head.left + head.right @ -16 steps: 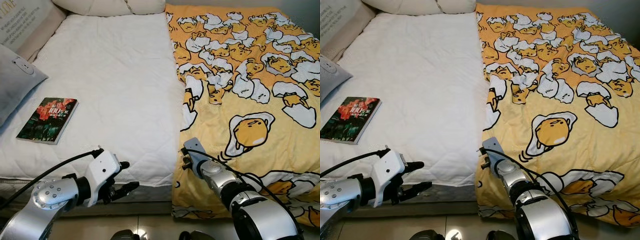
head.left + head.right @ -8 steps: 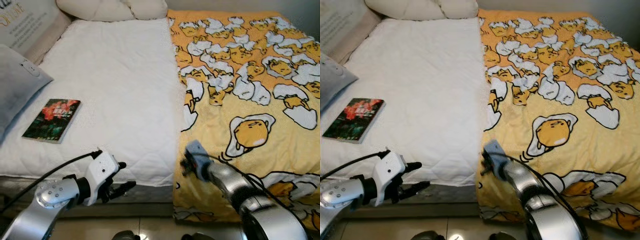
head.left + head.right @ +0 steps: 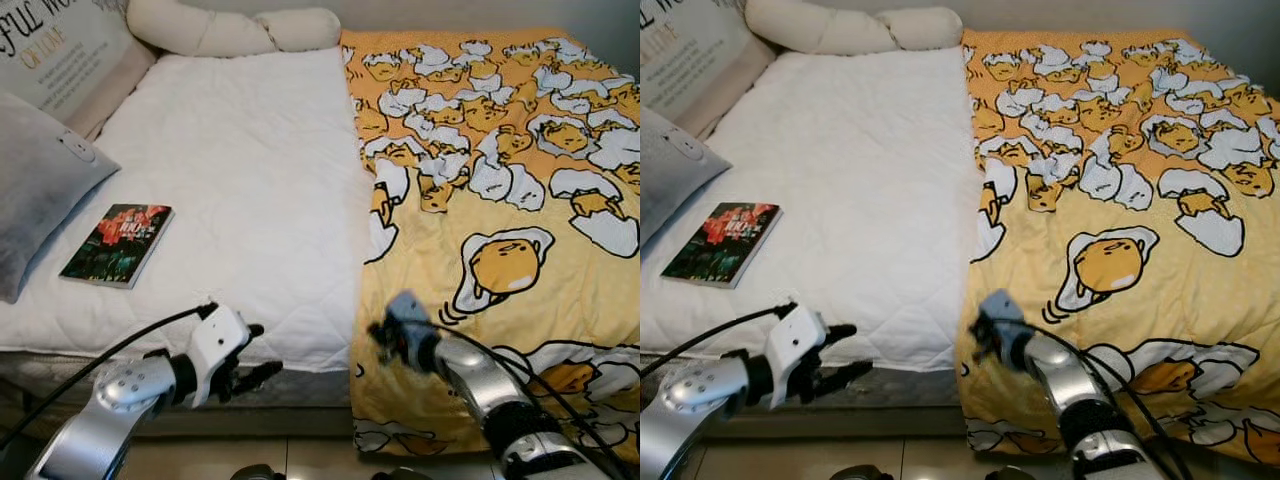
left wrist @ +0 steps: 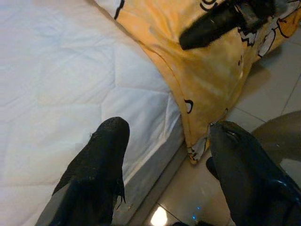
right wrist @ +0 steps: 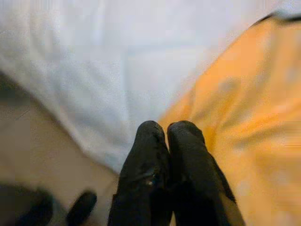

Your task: Clean up the room

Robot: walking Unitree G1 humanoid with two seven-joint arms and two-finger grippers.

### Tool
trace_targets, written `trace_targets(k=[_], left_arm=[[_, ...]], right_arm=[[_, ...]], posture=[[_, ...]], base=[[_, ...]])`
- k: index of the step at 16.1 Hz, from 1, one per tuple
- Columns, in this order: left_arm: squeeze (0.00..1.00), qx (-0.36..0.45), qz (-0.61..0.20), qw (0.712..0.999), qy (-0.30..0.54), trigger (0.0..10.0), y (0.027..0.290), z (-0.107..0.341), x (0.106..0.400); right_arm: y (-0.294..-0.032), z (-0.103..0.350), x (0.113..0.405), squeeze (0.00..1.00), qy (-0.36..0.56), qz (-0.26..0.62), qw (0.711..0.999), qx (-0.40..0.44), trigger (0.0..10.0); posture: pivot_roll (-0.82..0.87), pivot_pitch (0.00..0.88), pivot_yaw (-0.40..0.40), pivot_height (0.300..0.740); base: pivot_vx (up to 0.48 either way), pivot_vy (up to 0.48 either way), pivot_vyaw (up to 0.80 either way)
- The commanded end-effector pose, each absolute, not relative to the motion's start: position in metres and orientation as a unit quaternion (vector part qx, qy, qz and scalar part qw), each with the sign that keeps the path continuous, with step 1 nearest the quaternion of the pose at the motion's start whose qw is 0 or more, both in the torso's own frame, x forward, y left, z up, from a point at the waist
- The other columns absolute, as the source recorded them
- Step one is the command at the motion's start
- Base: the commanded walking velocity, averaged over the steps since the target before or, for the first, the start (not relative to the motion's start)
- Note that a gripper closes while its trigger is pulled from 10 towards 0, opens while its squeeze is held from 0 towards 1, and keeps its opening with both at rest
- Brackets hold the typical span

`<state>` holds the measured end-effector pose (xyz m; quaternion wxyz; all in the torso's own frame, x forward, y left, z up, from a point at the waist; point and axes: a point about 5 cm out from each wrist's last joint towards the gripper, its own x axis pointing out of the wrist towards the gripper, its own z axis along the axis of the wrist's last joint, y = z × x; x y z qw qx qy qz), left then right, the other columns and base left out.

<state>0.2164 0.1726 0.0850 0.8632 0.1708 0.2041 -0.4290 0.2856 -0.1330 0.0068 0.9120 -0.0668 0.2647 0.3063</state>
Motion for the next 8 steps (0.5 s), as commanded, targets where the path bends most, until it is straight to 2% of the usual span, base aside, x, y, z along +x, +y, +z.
trace_targets(k=[1, 3, 4, 8], left_arm=[[0.0, 0.179, -0.429, 0.862, 0.203, 10.0, 0.172, 0.085, 0.218], [0.0, 0.177, -0.4, 0.878, 0.192, 10.0, 0.171, 0.081, 0.224], [0.0, 0.174, -0.393, 0.882, 0.191, 10.0, 0.17, 0.08, 0.226], [0.0, 0.161, -0.357, 0.904, 0.168, 10.0, 0.161, 0.083, 0.241]], right_arm=[[-0.134, 0.014, 0.292, 1.0, 0.252, 0.282, 0.924, -0.049, 10.0], [-0.13, 0.024, 0.297, 1.0, 0.209, 0.217, 0.953, -0.029, 10.0], [-0.13, 0.026, 0.298, 1.0, 0.2, 0.204, 0.958, -0.023, 10.0], [-0.13, 0.027, 0.294, 1.0, 0.212, 0.201, 0.956, -0.032, 10.0]], posture=[[0.06, 0.0, 0.054, 0.74], [0.06, 0.0, 0.037, 0.74], [0.06, 0.0, 0.037, 0.74], [0.04, 0.0, 0.045, 0.74]], base=[[0.0, 0.0, 0.0], [0.0, 0.0, 0.0], [0.0, 0.0, 0.0], [0.0, 0.0, 0.0]])
